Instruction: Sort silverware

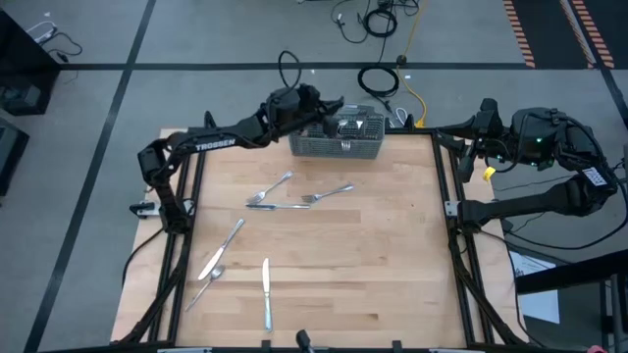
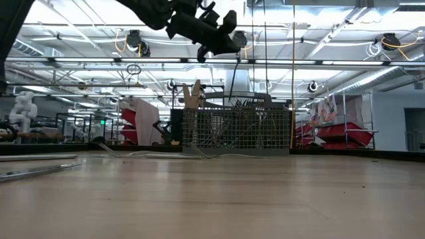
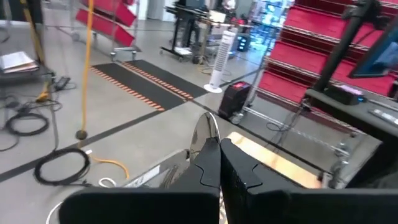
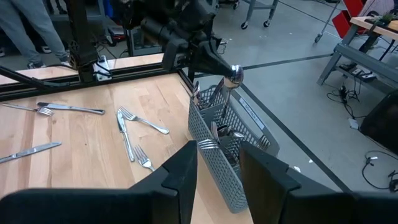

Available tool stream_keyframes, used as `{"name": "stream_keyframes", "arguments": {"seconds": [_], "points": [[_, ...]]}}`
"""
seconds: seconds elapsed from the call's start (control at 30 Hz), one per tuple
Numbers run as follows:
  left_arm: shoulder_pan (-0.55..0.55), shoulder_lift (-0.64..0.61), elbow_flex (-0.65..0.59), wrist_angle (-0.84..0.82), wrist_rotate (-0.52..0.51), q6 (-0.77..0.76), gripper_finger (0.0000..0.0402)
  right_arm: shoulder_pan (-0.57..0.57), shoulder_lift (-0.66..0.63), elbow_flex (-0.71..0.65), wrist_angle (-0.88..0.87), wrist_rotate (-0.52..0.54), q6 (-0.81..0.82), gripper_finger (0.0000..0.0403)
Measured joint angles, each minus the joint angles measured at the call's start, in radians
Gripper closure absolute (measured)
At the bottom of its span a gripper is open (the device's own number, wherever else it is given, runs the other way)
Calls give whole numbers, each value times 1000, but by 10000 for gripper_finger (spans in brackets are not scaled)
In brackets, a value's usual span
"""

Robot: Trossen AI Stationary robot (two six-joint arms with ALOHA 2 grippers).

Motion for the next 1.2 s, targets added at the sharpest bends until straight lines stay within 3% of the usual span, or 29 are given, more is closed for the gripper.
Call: {"name": "stream_keyframes", "arguments": {"seconds": [0.37, 0.6, 1.2], "points": [[-16, 0, -159, 174, -120, -73, 401, 0, 0, 0, -1, 0, 0, 293], [-16, -1, -207, 187, -200, -47, 401, 0, 0, 0, -1, 0, -3, 293], [-31, -1, -377, 333, -298, -126, 401, 0, 0, 0, -1, 0, -3, 293]]}}
